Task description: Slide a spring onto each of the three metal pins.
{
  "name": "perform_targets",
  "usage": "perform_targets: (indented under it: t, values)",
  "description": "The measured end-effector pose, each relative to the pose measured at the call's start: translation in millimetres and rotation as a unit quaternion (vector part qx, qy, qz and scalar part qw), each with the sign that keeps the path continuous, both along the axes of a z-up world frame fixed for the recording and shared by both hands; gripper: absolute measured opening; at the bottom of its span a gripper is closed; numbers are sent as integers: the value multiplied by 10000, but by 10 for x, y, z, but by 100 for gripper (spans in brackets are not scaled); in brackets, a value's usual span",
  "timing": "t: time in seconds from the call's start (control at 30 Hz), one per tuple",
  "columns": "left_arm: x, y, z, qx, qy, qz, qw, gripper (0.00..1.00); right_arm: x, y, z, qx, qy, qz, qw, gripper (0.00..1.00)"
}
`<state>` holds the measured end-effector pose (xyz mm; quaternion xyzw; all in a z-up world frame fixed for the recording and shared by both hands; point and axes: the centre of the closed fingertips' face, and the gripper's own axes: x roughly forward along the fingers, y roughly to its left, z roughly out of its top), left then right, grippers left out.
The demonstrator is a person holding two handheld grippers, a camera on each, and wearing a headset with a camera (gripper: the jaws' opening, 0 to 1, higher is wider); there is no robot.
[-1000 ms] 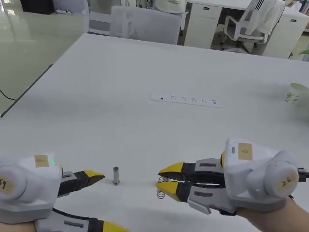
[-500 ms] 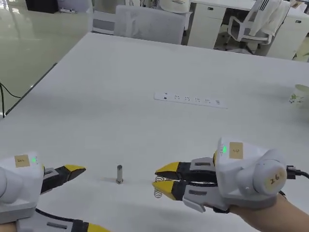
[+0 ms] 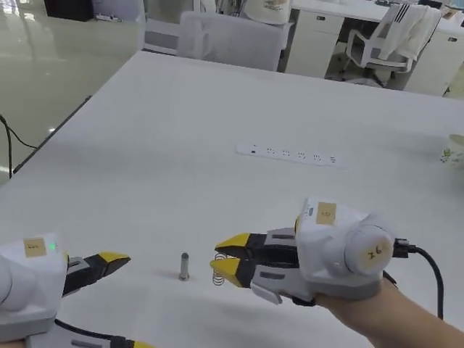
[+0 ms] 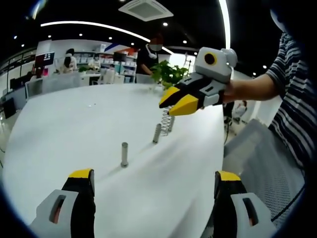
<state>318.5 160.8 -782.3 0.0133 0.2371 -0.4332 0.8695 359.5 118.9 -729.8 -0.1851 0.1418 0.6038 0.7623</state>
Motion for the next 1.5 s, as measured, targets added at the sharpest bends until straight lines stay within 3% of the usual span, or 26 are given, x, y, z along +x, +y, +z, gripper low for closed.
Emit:
perform_targets:
  t: [0.27, 0.5, 0.77, 1.23, 1.5]
  values:
    - [27, 65, 9, -19, -11, 57, 10000, 98, 176, 269, 61, 145, 29, -14, 9999, 7]
    - [32, 91, -5, -43, 3, 100, 9999, 98, 313, 385, 51, 173, 74, -81, 9998, 7]
    - [37, 90, 2, -69, -22, 113, 9999, 98, 353, 437, -134, -19, 135, -87, 9999, 7]
    - [49, 134, -20, -80, 10, 194, 9998, 97, 405, 473, -290, -109, 232, -153, 9996, 8]
    - [49, 135, -42, -80, 30, 202, 9998, 96, 393, 477, -509, -318, 278, -176, 9990, 8]
